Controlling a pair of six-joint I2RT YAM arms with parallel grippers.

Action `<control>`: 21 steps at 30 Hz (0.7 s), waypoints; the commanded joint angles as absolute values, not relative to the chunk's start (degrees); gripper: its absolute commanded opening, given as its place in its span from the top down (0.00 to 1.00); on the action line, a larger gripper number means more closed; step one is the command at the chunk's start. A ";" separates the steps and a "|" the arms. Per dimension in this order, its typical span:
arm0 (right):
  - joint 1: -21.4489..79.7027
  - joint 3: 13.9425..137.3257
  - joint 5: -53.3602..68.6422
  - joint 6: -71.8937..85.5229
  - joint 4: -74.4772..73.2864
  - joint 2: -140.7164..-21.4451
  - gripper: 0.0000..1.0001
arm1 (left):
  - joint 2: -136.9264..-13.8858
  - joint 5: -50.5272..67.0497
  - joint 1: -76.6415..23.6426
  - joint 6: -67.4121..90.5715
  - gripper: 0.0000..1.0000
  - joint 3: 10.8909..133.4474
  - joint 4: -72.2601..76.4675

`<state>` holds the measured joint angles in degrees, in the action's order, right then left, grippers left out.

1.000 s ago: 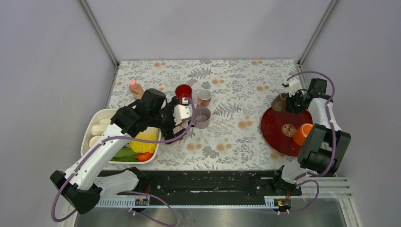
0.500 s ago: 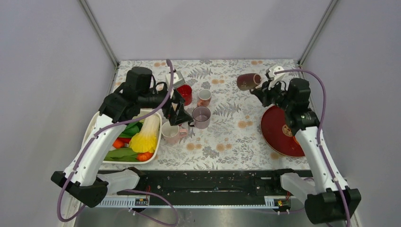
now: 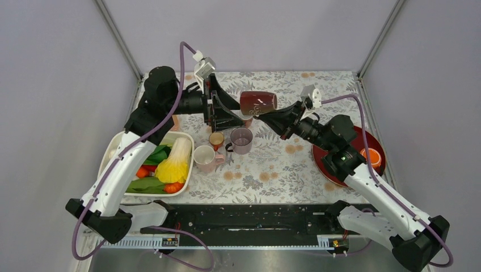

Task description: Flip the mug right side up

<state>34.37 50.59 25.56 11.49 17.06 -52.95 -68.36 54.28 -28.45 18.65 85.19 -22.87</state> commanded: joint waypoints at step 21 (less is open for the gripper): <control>42.99 52.44 21.54 12.03 26.69 -61.72 0.48 | -69.64 55.64 -28.09 23.94 1.00 88.39 -17.88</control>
<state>42.26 51.03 22.98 14.15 28.29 -61.17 -71.44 59.53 -28.23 29.36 85.82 -14.72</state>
